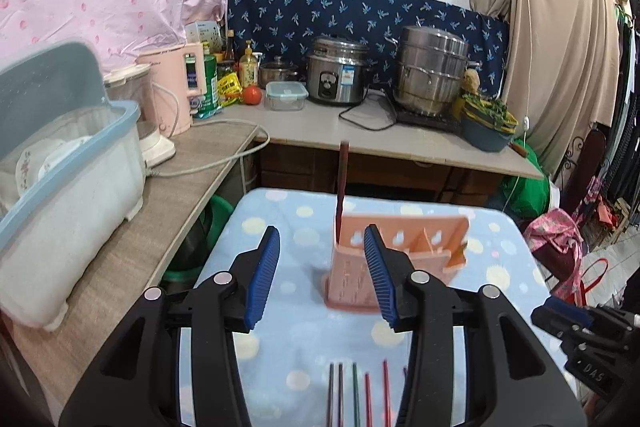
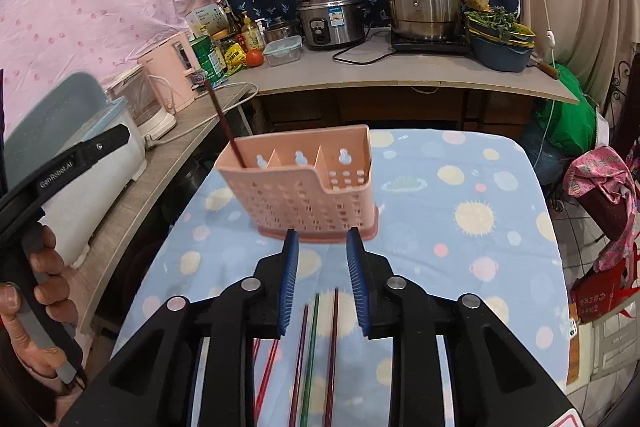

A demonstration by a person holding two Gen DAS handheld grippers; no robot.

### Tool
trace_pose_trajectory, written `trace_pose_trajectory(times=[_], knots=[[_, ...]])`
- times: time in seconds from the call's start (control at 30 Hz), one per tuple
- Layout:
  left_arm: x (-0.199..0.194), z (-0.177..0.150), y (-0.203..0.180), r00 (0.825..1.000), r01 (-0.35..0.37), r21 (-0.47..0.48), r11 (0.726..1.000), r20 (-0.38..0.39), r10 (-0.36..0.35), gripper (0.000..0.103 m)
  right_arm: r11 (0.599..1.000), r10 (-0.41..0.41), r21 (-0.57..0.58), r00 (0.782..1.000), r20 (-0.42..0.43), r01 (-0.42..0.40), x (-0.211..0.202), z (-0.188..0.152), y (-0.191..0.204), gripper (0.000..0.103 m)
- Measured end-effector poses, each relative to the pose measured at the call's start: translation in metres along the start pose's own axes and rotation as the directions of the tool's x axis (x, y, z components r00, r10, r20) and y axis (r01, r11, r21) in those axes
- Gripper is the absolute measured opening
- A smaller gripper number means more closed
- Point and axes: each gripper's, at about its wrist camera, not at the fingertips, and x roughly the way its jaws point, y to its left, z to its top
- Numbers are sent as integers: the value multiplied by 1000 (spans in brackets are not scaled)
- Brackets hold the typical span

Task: Organize utensils
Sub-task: 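Carry chopstick and spoon into the pink basket and open both grippers, then move both open grippers back down to the remaining chopsticks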

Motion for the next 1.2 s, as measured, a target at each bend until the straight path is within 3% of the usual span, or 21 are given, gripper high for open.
trace_pose_trajectory(times=[0.23, 0.6, 0.93, 1.2], knots=[[-16, -73, 8, 994, -9, 18, 1000, -108, 11, 42, 1000, -18, 8, 998, -67, 19, -13, -72, 0, 26], [-21, -175, 25, 964, -41, 1, 999, -262, 39, 42, 998, -51, 32, 981, -189, 58, 2, -171, -1, 26], [-24, -224, 33, 938, -46, -3, 999, -345, 42, 42, 996, -61, 52, 970, -237, 75, 17, -205, -3, 26], [-31, -241, 29, 930, -29, 10, 1000, -366, 31, 42, 995, -62, 58, 968, -241, 79, 20, -215, -4, 25]])
